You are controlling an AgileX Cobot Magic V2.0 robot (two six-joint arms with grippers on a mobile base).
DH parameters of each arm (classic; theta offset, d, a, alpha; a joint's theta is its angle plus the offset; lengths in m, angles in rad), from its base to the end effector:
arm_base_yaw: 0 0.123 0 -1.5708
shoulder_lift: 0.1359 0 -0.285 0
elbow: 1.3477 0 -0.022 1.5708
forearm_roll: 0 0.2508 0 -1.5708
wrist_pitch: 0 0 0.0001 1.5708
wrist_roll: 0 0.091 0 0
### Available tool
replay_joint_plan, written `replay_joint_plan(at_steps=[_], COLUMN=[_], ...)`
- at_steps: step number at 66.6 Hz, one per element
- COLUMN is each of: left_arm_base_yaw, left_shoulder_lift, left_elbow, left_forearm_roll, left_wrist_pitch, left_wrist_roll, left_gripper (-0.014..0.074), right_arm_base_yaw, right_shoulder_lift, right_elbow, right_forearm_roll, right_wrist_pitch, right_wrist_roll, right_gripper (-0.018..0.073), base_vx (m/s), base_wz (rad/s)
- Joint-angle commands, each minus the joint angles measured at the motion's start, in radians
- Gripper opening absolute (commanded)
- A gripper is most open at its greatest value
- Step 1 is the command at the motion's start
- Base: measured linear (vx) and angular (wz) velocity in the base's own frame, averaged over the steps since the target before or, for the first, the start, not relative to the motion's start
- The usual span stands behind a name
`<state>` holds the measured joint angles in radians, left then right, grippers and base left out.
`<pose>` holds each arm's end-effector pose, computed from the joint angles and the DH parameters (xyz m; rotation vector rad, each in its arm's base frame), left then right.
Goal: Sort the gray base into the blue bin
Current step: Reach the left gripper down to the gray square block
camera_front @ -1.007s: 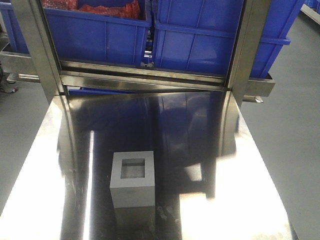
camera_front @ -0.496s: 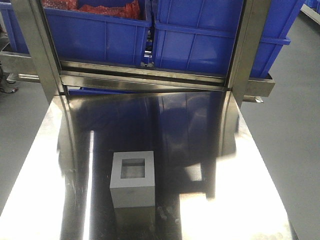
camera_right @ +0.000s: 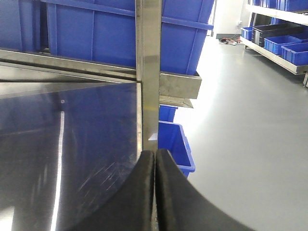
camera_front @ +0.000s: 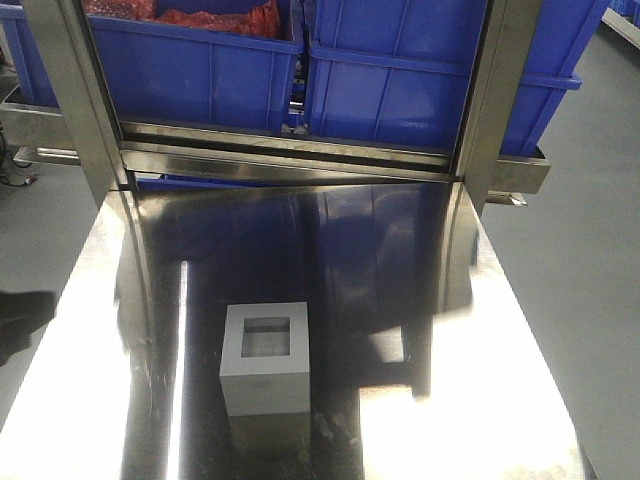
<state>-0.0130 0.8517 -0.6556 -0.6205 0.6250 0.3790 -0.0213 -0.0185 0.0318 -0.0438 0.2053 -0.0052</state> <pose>0.1629 -0.0331 0.3044 0.0468 2.2055 -0.4719 0.0556 -0.0020 0.1848 -0.0161 1.7023 -0.0594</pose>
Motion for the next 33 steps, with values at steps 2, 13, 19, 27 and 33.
replay_joint_plan(at_steps=[2,13,19,27,33], left_arm_base_yaw=[-0.008,-0.111,-0.200,-0.304,-0.374], left_shoulder_lift=[0.068,0.194,0.259,0.318,0.359], left_elbow=[-0.038,-0.038,-0.038,-0.067,-0.119], left_forearm_roll=[-0.338,-0.518,-0.510,-0.475,-0.411], left_wrist_pitch=[0.001,0.005,-0.077,-0.168,-0.211], left_wrist_roll=[0.284,0.465,0.465,0.446,0.377], left_gripper=[0.0418,0.0418,0.0418,0.0418,0.0418], right_arm_base_yaw=[-0.006,-0.006,-0.006,-0.006,-0.006], right_shoulder_lift=[-0.008,-0.008,-0.008,-0.008,-0.008], right_elbow=[0.005,0.005,0.005,0.005,0.005], right_forearm_roll=[-0.009,-0.009,-0.009,-0.009,-0.009], right_wrist_pitch=[-0.079,-0.079,-0.079,-0.079,-0.079], right_wrist_roll=[-0.007,-0.007,-0.007,-0.007,-0.007], right_gripper=[-0.0005,-0.0005,-0.0005,-0.0005,-0.0005], base_vx=[0.00,0.00,0.00,0.00,0.00], base_wz=[0.00,0.00,0.00,0.00,0.00])
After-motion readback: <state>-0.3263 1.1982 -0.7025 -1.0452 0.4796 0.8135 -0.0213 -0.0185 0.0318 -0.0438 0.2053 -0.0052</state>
